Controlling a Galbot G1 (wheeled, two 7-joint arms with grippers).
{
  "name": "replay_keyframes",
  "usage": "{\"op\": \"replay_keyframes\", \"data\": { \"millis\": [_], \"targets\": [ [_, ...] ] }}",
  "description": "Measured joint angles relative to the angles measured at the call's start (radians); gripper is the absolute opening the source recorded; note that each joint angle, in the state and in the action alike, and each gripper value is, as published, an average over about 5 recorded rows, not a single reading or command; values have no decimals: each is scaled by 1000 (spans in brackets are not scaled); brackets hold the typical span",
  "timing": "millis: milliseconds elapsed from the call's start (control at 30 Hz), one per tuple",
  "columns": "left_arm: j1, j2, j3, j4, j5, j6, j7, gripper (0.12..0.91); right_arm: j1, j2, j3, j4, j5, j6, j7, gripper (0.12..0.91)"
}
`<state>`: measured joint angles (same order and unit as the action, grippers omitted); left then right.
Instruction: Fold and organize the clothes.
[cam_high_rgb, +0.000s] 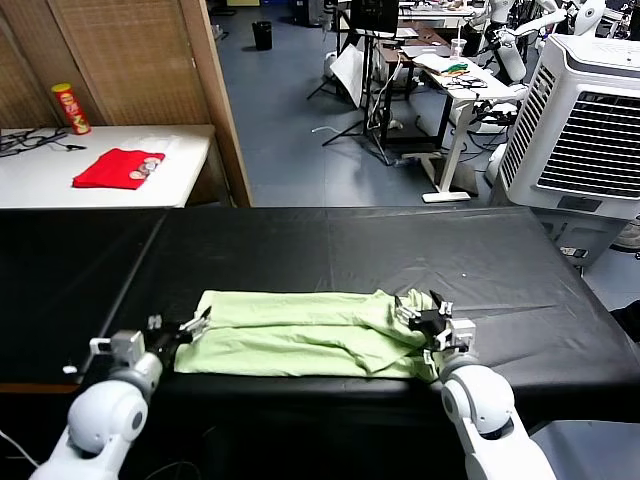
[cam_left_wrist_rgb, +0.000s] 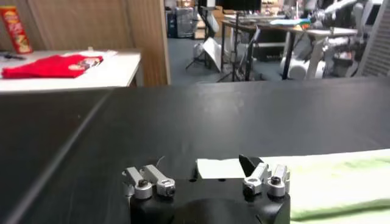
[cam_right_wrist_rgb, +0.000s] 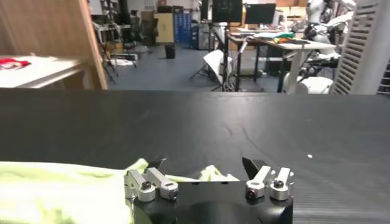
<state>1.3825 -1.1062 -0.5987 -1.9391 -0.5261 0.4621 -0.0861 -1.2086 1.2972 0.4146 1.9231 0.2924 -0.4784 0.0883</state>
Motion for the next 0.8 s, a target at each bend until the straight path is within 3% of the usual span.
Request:
{"op": "replay_keyframes", "data": {
  "millis": [200,567,733,800],
  "targets": [
    [35,-37,-5,15,2,-14,6,778,-14,-4,1,34,2,-1,0,798],
    [31,-76,12,19,8,-9,22,466,-41,-10,9,64,-1,1,-3,798],
    [31,-75,15,11,23,7,22,213,-48,-11,10,71,-3,5,-8,798],
    [29,-72,16,12,41,10,24,161,-49,-11,11,74,-3,6,-10,798]
  ]
}}
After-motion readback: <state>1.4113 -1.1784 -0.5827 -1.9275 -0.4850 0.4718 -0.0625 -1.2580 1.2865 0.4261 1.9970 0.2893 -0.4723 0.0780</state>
